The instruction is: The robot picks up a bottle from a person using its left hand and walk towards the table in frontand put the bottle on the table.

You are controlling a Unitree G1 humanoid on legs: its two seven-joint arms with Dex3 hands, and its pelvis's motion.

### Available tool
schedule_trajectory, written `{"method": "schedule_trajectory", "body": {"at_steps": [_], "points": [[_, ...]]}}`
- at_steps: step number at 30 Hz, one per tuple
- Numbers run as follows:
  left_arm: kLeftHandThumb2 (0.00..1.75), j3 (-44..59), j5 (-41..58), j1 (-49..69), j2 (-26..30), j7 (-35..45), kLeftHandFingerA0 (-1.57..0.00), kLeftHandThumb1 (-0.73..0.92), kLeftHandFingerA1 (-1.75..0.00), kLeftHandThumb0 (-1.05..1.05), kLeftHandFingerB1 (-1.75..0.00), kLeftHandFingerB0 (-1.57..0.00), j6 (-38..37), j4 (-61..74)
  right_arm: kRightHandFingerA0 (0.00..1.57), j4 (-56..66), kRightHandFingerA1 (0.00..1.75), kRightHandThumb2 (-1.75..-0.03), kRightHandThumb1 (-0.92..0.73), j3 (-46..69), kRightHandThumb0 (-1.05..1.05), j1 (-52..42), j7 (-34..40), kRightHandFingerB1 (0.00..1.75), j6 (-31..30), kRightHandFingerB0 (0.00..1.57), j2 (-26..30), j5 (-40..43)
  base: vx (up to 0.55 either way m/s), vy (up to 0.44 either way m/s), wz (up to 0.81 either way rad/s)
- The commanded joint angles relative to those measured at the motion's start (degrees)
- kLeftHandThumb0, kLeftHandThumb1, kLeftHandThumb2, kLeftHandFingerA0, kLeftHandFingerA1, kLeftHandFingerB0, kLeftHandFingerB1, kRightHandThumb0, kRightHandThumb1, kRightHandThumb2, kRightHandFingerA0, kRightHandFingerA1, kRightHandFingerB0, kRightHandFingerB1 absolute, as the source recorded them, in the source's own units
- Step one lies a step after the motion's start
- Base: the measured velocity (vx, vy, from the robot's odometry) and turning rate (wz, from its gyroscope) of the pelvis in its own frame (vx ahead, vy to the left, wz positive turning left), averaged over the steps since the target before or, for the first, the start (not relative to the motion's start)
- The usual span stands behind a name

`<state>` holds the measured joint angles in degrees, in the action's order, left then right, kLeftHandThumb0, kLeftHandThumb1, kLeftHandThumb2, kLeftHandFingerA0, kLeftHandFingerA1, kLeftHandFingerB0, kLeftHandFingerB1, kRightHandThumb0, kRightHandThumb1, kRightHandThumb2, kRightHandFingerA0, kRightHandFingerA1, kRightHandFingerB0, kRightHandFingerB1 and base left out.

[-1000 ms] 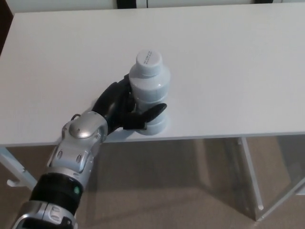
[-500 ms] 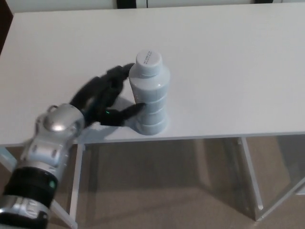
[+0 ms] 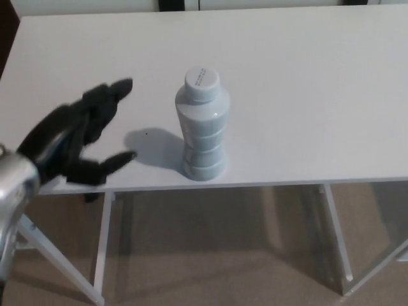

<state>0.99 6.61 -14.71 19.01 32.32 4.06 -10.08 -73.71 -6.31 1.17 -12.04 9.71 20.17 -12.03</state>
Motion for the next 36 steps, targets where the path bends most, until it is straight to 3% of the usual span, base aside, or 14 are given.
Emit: {"method": "schedule_trajectory", "body": {"at_steps": [1, 3, 4, 5, 10, 11, 13, 17, 18, 22, 24, 31, 33, 36], "points": [[0.86, 10.30, 17.59, 32.87, 0.86, 6.58, -0.10, 0.46, -0.28, -0.79, -0.24, -0.02, -5.70, 38.53, 0.61, -0.58, 0.48, -0.62, -0.71, 0.44, -0.40, 0.38, -1.10, 0.41, -0.83, 0.53, 1.35, 0.01, 0.00, 0.000, 0.00], [0.84, 11.94, 20.28, 39.34, 0.32, 7.59, -0.10, 0.44, -0.35, -0.77, -0.28, -0.02, -7.24, 45.00, 0.62, -1.00, 0.48, -0.62, -0.72, 0.62, -0.41, 0.43, -0.67, 0.41, -1.01, 0.52, 1.42, 0.07, 0.00, 0.000, 0.00], [0.82, 14.90, 25.36, 44.82, 0.11, 10.93, 0.00, 0.15, -0.49, -0.36, -0.50, -0.02, -9.55, 49.13, 0.66, -1.20, 0.49, -0.62, -0.72, 0.50, -0.41, 0.44, -0.41, 0.41, -1.10, 0.54, 1.43, -0.12, 0.00, 0.000, 0.00], [0.55, 16.66, 29.26, 48.53, -0.15, 12.69, -0.21, 0.46, -0.29, -0.72, -0.32, -0.17, -10.10, 52.14, 0.65, -1.46, 0.49, -0.62, -0.71, 0.77, -0.41, 0.57, -0.26, 0.41, -1.64, 0.54, 1.34, 0.11, 0.00, 0.000, 0.00], [0.56, 20.12, 39.45, 54.90, -1.88, 22.46, -0.32, 0.48, -0.31, -0.65, -0.31, -0.29, -15.13, 52.89, 0.66, -1.96, 0.48, -0.62, -0.72, 0.66, -0.40, 0.52, 0.70, 0.41, -2.32, 0.55, 1.32, -0.16, 0.00, 0.000, 0.00], [0.79, 23.31, 43.94, 57.89, -1.73, 29.59, -0.57, 0.39, -0.51, -0.72, -0.45, -0.45, -13.82, 51.30, 0.68, -1.95, 0.50, -0.62, -0.72, 0.73, -0.40, 0.41, 0.84, 0.42, -2.59, 0.56, 1.42, -0.10, 0.00, 0.000, 0.00], [0.80, 28.51, 49.87, 62.68, -0.91, 41.60, -0.61, 0.41, -0.53, -0.73, -0.46, -0.46, -11.99, 47.59, 0.67, -1.86, 0.50, -0.62, -0.72, 0.85, -0.40, 0.34, 0.85, 0.42, -2.84, 0.56, 1.61, 0.03, 0.00, 0.000, 0.00], [0.81, 29.27, 47.65, 63.03, 0.04, 44.81, -0.60, 0.41, -0.54, -0.70, -0.47, -0.47, -11.64, 43.15, 0.67, -1.74, 0.50, -0.62, -0.72, 0.84, -0.39, 0.32, 0.48, 0.42, -2.42, 0.55, 1.70, 0.09, 0.00, 0.000, 0.00], [0.56, 25.99, 40.85, 62.90, 1.05, 42.63, -0.66, 0.50, -0.42, -0.47, -0.38, -0.57, -11.96, 37.48, 0.65, -1.82, 0.49, -0.62, -0.72, 0.70, -0.40, -0.21, 0.55, 0.42, -2.50, 0.55, 1.53, -0.02, 0.00, 0.000, 0.00], [0.56, 19.83, 27.94, 63.44, 2.68, 38.48, -0.64, 0.52, -0.41, -0.47, -0.37, -0.56, -12.63, 26.03, 0.66, -2.15, 0.49, -0.62, -0.72, 0.37, -0.40, -1.65, 0.72, 0.41, -2.90, 0.55, 1.16, -0.29, 0.00, 0.000, 0.00], [0.56, 12.89, 11.73, 54.65, -0.20, 24.48, -0.72, 0.52, -0.44, -0.47, -0.39, -0.58, -18.31, 5.24, 0.66, -2.41, 0.49, -0.61, -0.71, 0.43, -0.40, -1.98, 1.18, 0.41, -2.18, 0.54, 1.19, -0.36, 0.00, 0.000, 0.00], [0.57, 9.55, 4.70, 48.87, -1.53, 13.10, -0.69, 0.53, -0.45, -0.47, -0.39, -0.55, -19.18, -5.20, 0.66, -2.13, 0.49, -0.61, -0.71, 0.51, -0.40, -1.95, 0.77, 0.42, -2.10, 0.55, 1.20, -0.19, 0.00, 0.000, 0.00], [0.59, 7.89, -3.10, 33.75, -3.54, -6.12, -0.50, 0.60, -0.48, -0.60, -0.38, -0.48, -16.01, -23.11, 0.67, -2.43, 0.48, -0.61, -0.71, 0.64, -0.40, -1.17, 2.70, 0.41, -2.05, 0.54, 0.62, -0.32, 0.00, 0.000, 0.00], [0.60, 7.32, -5.16, 31.60, -2.23, -10.60, -0.48, 0.65, -0.51, -0.56, -0.40, -0.48, -16.92, -26.92, 0.68, -2.20, 0.52, -0.61, -0.70, 0.85, -0.39, -1.30, 2.62, 0.41, -1.66, 0.54, 0.48, -0.04, 0.00, 0.000, 0.00]]}}
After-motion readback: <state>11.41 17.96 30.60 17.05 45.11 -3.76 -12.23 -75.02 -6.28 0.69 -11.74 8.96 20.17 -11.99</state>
